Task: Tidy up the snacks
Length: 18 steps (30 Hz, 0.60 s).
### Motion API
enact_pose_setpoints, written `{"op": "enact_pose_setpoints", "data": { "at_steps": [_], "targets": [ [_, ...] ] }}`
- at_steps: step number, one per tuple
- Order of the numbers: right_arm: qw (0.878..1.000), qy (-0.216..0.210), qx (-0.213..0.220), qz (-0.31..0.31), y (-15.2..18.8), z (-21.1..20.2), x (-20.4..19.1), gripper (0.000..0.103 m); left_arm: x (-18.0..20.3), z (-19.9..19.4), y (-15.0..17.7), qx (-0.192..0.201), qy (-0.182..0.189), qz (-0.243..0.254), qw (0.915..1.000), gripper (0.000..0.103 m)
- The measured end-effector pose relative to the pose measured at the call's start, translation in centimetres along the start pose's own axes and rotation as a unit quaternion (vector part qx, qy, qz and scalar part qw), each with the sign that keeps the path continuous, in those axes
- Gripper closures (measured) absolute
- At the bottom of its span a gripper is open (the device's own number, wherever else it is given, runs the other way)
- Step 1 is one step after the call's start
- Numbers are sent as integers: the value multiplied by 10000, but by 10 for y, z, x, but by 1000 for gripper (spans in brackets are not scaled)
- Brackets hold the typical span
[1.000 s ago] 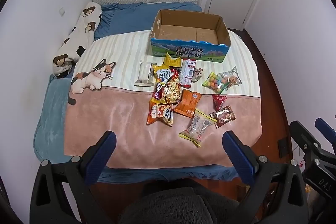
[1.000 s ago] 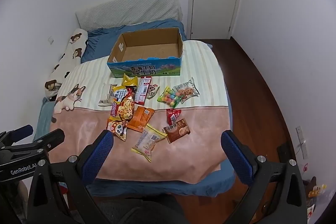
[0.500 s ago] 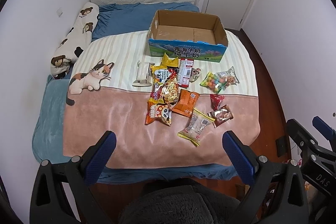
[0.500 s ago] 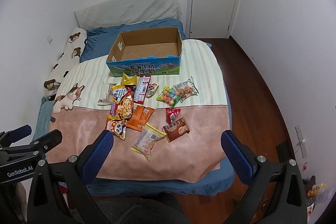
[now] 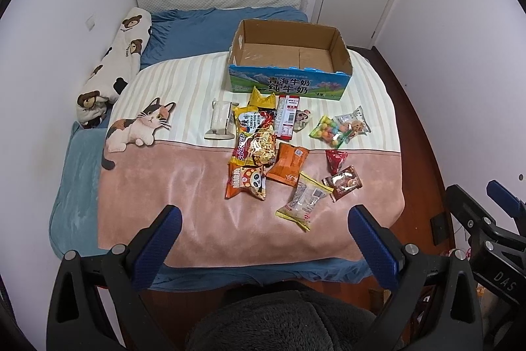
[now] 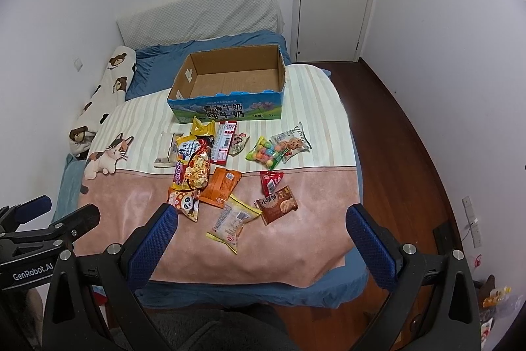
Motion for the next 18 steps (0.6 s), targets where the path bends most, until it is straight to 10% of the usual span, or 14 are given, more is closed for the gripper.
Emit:
{"op": "enact_pose_setpoints", "data": {
  "at_steps": [18],
  "targets": [
    [10000,-13,2,2,-3,1,0,0,-2,1,-4,38,3,2,10000,0]
  ]
}}
Point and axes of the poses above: each gripper's, at about its wrist camera, not at the fingertips, and z roughly the way its jaws point, x to its right, y to its underside, the point moved 8 cm from there along z, roughly the way its jaws point, and after that the axes turned 9 degrees about z, right-handed, at the moved point
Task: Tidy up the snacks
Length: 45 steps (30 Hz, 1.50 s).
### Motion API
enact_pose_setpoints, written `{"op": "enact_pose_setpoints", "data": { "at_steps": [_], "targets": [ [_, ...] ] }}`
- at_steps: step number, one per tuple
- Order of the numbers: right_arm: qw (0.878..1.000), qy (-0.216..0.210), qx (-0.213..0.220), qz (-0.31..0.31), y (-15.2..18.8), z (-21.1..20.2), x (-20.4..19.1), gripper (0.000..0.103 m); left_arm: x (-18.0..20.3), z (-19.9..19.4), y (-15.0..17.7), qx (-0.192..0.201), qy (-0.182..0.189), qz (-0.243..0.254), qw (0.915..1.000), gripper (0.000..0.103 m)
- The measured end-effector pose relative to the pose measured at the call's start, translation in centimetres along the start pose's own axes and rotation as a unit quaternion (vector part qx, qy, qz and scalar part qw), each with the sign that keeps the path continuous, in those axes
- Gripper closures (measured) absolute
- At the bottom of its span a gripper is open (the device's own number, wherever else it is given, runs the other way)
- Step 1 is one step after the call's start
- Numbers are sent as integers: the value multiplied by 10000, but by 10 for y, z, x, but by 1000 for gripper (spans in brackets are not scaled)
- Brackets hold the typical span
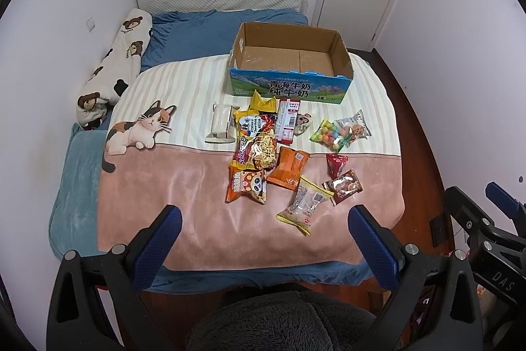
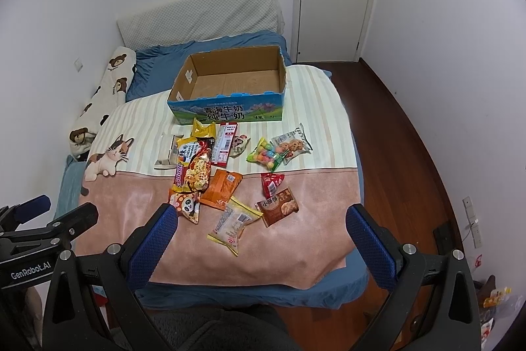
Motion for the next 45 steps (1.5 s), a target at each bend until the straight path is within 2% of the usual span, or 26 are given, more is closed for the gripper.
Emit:
{"op": "enact_pose_setpoints", "data": {
  "at_steps": [31,35,38,45],
  "targets": [
    [9999,-60,-81,74,-10,10,-14,0,-6,12,-17,-18,52,-23,10000,0],
    [9995,-131,-220,209,-12,32,-14,0,-19,38,-23,-82,-93,-145,9998,0],
    [9981,-252,-437,355,-13,67,-17,0,-42,78,-28,-298,-190,-458,9983,0],
    [9844,-502,-1425,898,1,191,-26,0,-82,188,-38,-1002,-216,-890,9907,0]
  ]
}}
Point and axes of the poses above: each gripper's, at about its wrist camera, not at the fingertips, and z roughly the way its jaws point, x to its right, y to its underside, the point moved 8 cm from there along z, roughly the way its jaws point, and after that the axes turned 9 degrees about z, right-handed, at the moved point
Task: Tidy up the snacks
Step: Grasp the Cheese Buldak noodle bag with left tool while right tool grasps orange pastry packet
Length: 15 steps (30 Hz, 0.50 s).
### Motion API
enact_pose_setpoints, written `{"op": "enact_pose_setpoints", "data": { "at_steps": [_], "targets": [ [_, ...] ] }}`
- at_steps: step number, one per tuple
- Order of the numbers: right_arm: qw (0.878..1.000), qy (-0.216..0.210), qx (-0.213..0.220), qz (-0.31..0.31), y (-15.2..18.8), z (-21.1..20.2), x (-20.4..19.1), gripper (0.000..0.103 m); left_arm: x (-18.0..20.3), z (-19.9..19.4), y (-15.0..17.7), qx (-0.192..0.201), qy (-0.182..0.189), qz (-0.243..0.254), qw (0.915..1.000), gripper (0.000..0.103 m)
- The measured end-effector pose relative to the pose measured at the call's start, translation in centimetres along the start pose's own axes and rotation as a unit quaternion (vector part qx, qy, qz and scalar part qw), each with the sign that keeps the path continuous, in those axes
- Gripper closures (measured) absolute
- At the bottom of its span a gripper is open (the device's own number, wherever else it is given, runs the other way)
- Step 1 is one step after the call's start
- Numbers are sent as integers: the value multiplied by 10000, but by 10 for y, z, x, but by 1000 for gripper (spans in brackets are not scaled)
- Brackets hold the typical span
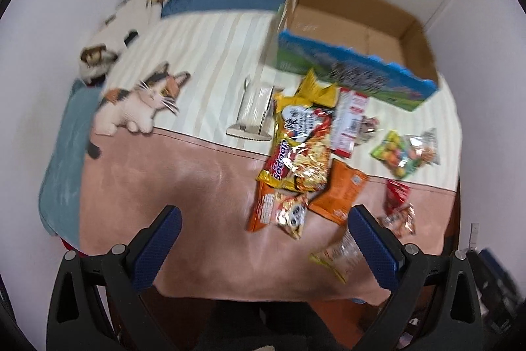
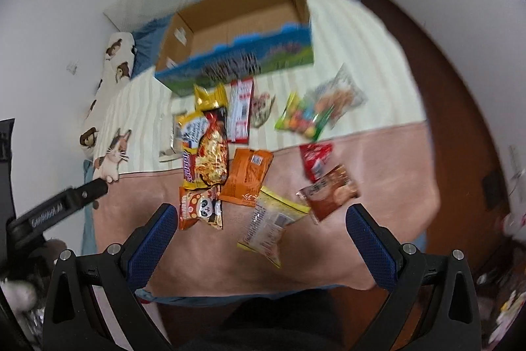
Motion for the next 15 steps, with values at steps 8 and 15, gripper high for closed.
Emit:
{"op": "enact_pose_setpoints", "data": {
  "at_steps": [8,15],
  "targets": [
    [9963,136,-799,290,-9,142,7,0,33,134,-40,-1126,577,93,9919,0],
    [9883,13,-1351,707,-8,228,1,0,61,220,-50,-1842,417,627,9800,0]
  ]
}}
Point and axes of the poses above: each gripper's, at about its wrist camera, not at the fingertips, and z roughly the way its jaws point, x to its right, y to its underside, the point moved 8 cm from there along z, roughly the way its jaws point, and after that the axes turned 9 degrees about z, right-handed, at the moved point
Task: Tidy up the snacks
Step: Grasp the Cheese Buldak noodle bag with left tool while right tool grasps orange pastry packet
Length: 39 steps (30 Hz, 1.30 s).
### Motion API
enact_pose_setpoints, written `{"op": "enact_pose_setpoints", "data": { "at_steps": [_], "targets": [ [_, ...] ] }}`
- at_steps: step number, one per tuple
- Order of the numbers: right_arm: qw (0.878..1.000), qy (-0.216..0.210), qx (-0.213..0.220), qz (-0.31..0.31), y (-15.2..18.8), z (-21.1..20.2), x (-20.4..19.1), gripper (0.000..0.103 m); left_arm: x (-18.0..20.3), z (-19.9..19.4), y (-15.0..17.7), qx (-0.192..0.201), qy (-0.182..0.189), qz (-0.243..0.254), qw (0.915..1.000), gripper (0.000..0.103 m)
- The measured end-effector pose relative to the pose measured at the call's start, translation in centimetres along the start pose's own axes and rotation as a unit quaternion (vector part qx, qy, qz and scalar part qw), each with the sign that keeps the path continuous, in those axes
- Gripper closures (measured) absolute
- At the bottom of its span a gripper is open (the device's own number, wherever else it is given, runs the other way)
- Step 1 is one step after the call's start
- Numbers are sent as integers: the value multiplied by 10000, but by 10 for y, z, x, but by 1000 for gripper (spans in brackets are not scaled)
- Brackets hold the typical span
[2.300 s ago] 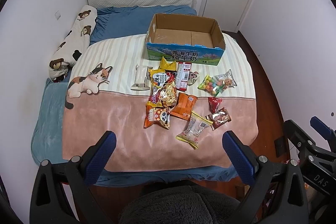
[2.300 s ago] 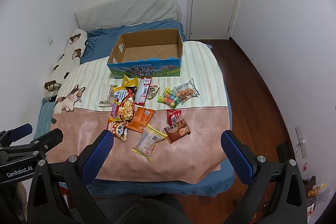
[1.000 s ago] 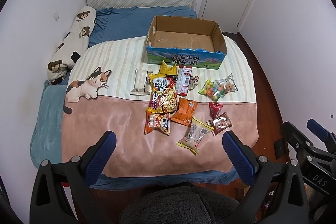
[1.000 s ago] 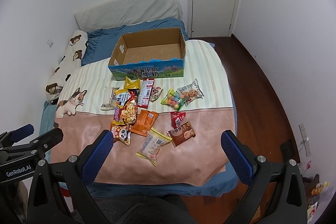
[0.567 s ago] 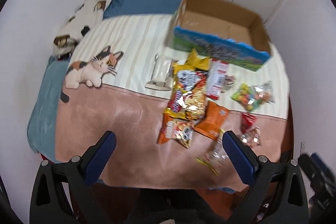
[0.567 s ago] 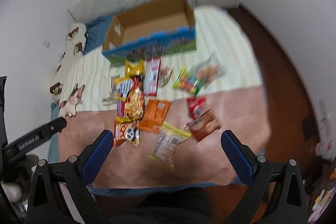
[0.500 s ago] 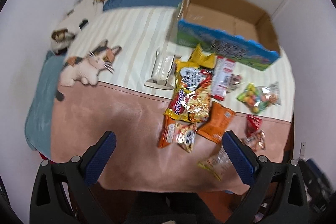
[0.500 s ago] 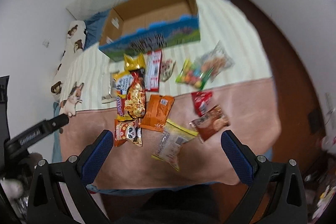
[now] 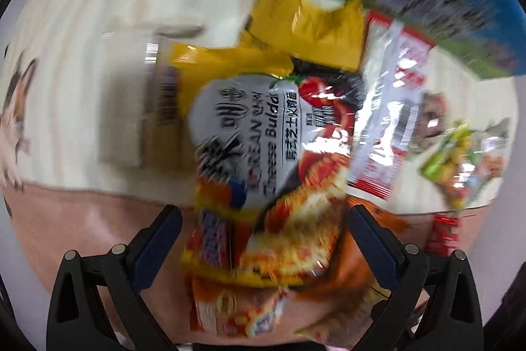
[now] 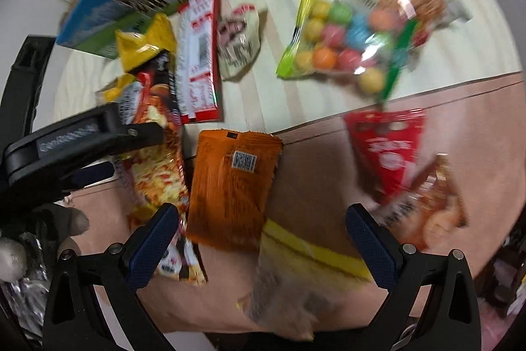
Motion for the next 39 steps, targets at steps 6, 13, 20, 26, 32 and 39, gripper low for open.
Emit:
{"op": "enact_pose_setpoints", "data": {
  "at_steps": [6,13,20,26,32,39],
  "targets": [
    [9994,142,-287,143,-4,44,-9,2,-2,7,1,155,77,142,9997,16],
    [9960,842,-205,-217,-4,65,-22,24,-27,-10,34,350,-218,83,9991,17],
    [9843,1253,325,-1198,-12,69,-54,50,-34,-2,59,278,-140,141,9994,16],
    [9878,702,112,-1383,-9,70,-76,21,-50,-6,67,324,112,-19,9994,12],
    [9975,295,-210,-605,-14,94,-56,18,-69,6,79,256,363,-258,9987,8],
    [9976,305,-165,-599,-28,114,-78,18,-42,35,47,157,68,-412,9990,9]
  ]
}}
Point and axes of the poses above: each gripper's, at about its wrist camera, not at the fingertips, and z roughly the way its jaws point, x to its right, y to its underside, the point moved 8 cm from there along z, roughly the way its jaws point, and after that the axes turned 9 degrees about z, right-handed, at the moved point
